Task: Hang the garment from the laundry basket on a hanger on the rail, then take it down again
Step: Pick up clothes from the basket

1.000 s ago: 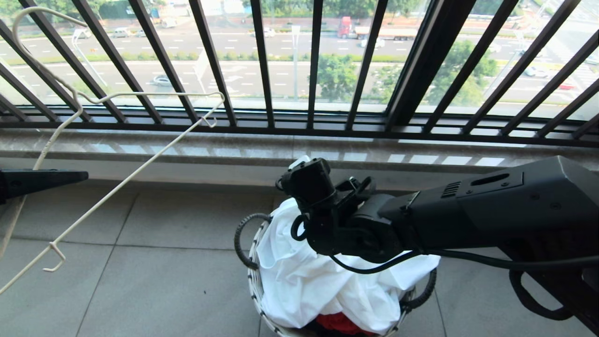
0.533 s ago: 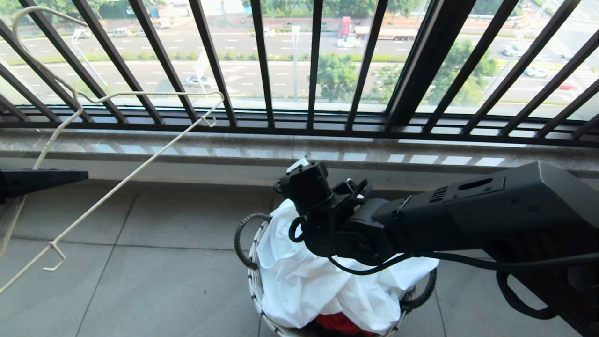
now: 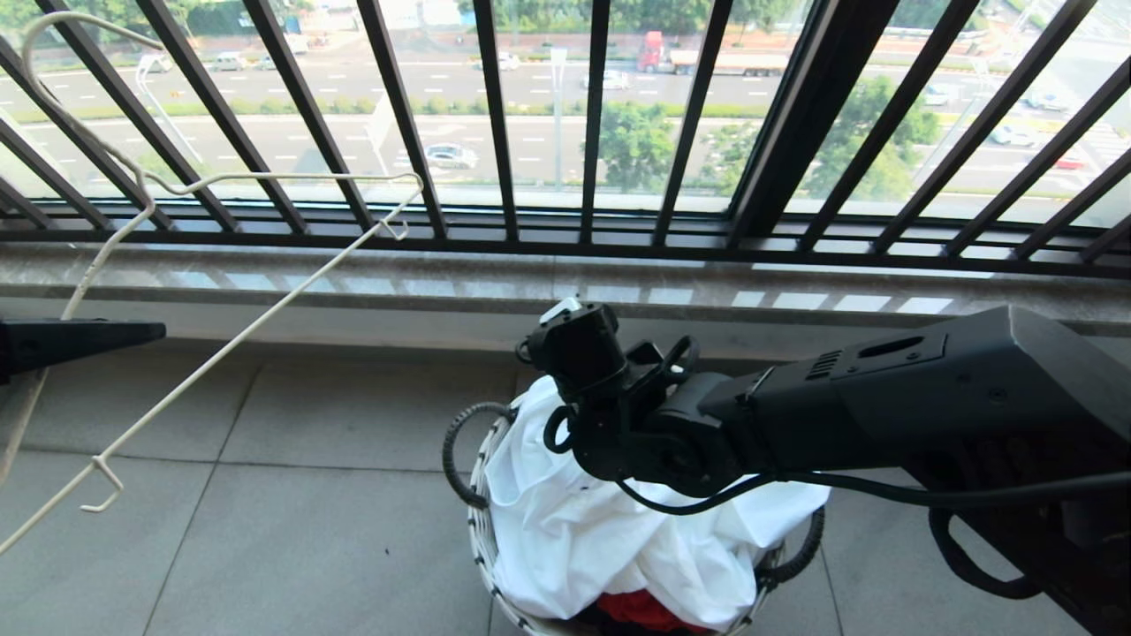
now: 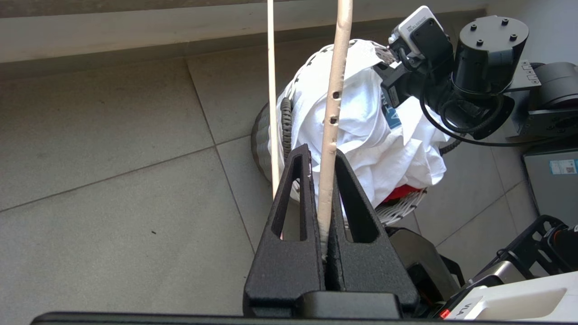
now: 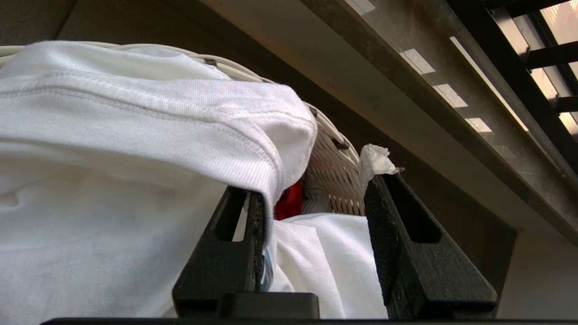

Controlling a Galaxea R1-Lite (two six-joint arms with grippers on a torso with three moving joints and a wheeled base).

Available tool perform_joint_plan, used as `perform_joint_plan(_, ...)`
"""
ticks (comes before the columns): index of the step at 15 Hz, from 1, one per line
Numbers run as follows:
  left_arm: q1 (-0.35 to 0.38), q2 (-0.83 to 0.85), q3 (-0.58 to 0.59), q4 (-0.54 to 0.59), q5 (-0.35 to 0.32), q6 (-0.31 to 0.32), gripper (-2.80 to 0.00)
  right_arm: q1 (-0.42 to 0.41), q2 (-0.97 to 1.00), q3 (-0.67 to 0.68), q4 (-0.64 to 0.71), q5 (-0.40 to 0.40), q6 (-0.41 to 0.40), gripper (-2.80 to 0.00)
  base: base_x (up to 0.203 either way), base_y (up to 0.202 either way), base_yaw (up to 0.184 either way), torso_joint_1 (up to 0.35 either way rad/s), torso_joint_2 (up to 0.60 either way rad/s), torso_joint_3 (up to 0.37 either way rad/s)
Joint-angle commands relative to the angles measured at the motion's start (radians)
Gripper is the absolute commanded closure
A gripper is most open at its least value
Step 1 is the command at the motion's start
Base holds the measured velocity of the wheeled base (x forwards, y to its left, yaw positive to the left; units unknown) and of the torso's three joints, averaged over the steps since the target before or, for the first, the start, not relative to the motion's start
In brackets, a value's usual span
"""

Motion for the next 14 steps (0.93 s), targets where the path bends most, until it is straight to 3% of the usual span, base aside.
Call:
perform_joint_plan(1, 0.0, 0.003, 0.0, 0.002, -0.006, 0.002, 0.0, 0.0, -0.007, 0.0, -0.003, -0.005, -0.002, 0.0, 0.0, 0.0, 0.0, 0.0, 0.0, 0.0)
perform_joint_plan(8, -0.003, 0.003, 0.003, 0.002, -0.007, 0.002, 0.0, 0.031, -0.204, 0.011, -0.006, 0.036, 0.018, 0.0, 0.0, 0.0, 0.0, 0.0, 0.0, 0.0)
perform_joint_plan(11, -0.003, 0.003, 0.003, 0.003, -0.007, 0.002, 0.0, 0.091, -0.296, 0.036, -0.005, 0.063, 0.121, 0.0, 0.0, 0.0, 0.0, 0.0, 0.0, 0.0)
perform_joint_plan(14, -0.011, -0.003, 0.008, 0.003, -0.007, 0.003, 0.0, 0.101, -0.364, 0.115, -0.013, 0.075, 0.169, 0.0, 0.0, 0.0, 0.0, 0.0, 0.0, 0.0)
